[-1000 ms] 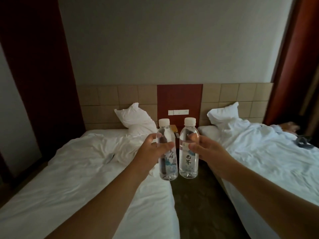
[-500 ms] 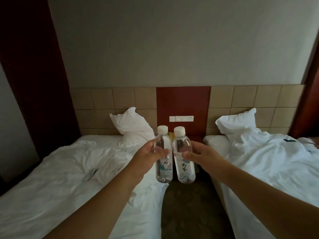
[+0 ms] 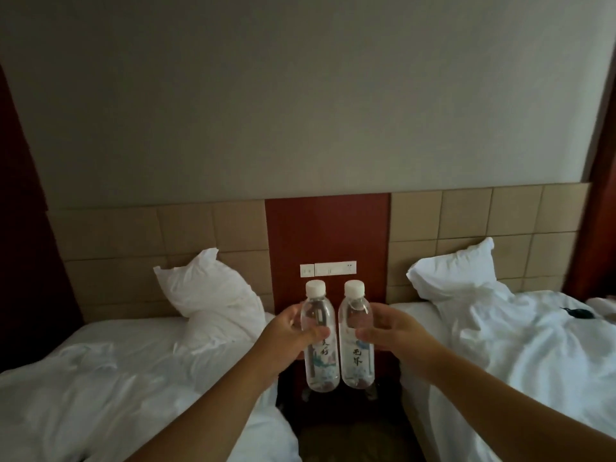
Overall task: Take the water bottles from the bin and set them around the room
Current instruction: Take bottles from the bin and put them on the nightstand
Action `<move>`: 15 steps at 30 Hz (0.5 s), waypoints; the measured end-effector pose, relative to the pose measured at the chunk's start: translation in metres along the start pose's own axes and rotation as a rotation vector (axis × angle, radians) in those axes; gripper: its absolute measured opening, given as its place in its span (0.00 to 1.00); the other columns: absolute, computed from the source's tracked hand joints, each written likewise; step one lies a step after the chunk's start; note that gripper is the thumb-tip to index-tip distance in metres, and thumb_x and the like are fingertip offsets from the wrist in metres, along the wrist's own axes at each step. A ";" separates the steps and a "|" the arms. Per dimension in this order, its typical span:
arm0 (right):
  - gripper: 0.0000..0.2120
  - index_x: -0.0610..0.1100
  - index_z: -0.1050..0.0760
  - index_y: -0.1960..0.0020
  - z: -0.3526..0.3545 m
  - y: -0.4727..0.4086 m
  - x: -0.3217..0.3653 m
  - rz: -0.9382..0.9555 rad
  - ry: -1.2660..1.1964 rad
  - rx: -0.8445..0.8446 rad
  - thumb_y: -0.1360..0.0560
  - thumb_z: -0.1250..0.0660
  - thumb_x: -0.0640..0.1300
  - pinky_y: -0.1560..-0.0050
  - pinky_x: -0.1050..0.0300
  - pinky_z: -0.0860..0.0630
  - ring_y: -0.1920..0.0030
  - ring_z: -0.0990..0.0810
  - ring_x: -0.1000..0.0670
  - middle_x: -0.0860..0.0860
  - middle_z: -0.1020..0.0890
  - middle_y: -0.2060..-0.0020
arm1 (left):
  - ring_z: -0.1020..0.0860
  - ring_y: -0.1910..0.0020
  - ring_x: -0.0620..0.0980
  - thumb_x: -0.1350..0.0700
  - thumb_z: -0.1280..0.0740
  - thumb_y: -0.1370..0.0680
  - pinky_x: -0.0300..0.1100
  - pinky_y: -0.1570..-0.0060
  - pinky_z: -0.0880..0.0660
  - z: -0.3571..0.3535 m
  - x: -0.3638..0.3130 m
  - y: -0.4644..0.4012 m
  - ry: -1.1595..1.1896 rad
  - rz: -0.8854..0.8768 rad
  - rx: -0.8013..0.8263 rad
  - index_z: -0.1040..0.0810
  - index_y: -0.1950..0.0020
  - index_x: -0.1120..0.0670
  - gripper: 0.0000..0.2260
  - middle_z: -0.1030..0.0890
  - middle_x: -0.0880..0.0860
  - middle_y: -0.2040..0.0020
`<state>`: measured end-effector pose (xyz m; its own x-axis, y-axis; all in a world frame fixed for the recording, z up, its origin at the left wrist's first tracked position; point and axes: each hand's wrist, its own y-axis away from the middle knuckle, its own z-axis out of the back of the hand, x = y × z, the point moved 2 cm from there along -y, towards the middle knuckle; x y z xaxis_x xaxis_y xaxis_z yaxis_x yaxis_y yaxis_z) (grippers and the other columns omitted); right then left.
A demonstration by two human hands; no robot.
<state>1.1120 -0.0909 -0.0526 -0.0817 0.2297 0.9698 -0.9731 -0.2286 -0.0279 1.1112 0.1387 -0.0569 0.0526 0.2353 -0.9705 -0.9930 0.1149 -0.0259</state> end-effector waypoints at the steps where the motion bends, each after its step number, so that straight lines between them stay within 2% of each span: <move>1: 0.24 0.53 0.24 0.34 0.010 -0.022 -0.004 -0.001 -0.006 -0.013 0.28 0.24 0.41 0.35 0.38 0.24 0.41 0.17 0.49 0.52 0.15 0.43 | 0.17 0.45 0.44 0.43 0.22 0.32 0.52 0.42 0.20 -0.002 -0.001 -0.027 0.001 -0.007 0.017 0.23 0.37 0.41 0.25 0.16 0.43 0.43; 3: 0.28 0.51 0.27 0.31 0.031 -0.064 -0.014 -0.011 -0.008 -0.025 0.28 0.24 0.39 0.35 0.39 0.23 0.40 0.17 0.48 0.50 0.15 0.42 | 0.17 0.44 0.46 0.47 0.22 0.30 0.54 0.41 0.20 -0.008 0.000 -0.080 -0.009 -0.016 0.039 0.23 0.37 0.42 0.23 0.16 0.45 0.43; 6: 0.27 0.52 0.28 0.31 0.062 -0.130 -0.035 0.002 -0.015 -0.022 0.27 0.25 0.37 0.36 0.40 0.22 0.42 0.16 0.49 0.51 0.14 0.43 | 0.16 0.46 0.45 0.51 0.22 0.29 0.55 0.41 0.20 -0.019 0.008 -0.157 -0.011 -0.030 0.072 0.23 0.37 0.43 0.22 0.15 0.45 0.45; 9: 0.24 0.56 0.24 0.35 0.092 -0.202 -0.059 0.028 0.041 0.021 0.27 0.25 0.38 0.37 0.41 0.22 0.42 0.16 0.52 0.53 0.14 0.45 | 0.17 0.46 0.43 0.51 0.21 0.33 0.51 0.44 0.19 -0.031 0.017 -0.233 -0.025 -0.037 0.077 0.25 0.40 0.35 0.25 0.16 0.43 0.46; 11: 0.23 0.58 0.22 0.38 0.114 -0.256 -0.078 0.058 0.096 0.047 0.28 0.24 0.40 0.37 0.43 0.22 0.43 0.16 0.54 0.56 0.14 0.45 | 0.16 0.48 0.43 0.49 0.21 0.36 0.50 0.46 0.18 -0.041 0.026 -0.285 -0.014 -0.030 0.043 0.26 0.43 0.33 0.26 0.17 0.44 0.46; 13: 0.24 0.63 0.23 0.40 0.136 -0.309 -0.097 0.066 0.127 0.064 0.30 0.22 0.43 0.39 0.48 0.21 0.43 0.16 0.58 0.59 0.15 0.46 | 0.16 0.47 0.45 0.48 0.21 0.37 0.52 0.46 0.18 -0.052 0.038 -0.340 -0.015 -0.007 -0.004 0.26 0.44 0.33 0.26 0.17 0.46 0.44; 15: 0.25 0.73 0.25 0.46 0.154 -0.357 -0.117 0.052 0.171 0.077 0.31 0.21 0.46 0.46 0.58 0.22 0.46 0.18 0.65 0.65 0.16 0.47 | 0.18 0.45 0.46 0.50 0.21 0.35 0.52 0.44 0.19 -0.062 0.052 -0.390 -0.042 0.026 -0.031 0.26 0.45 0.34 0.24 0.18 0.47 0.42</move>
<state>1.5023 -0.1821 -0.1190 -0.1737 0.3716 0.9120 -0.9478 -0.3147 -0.0523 1.4948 0.0458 -0.1118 0.0303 0.2785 -0.9600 -0.9969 0.0787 -0.0087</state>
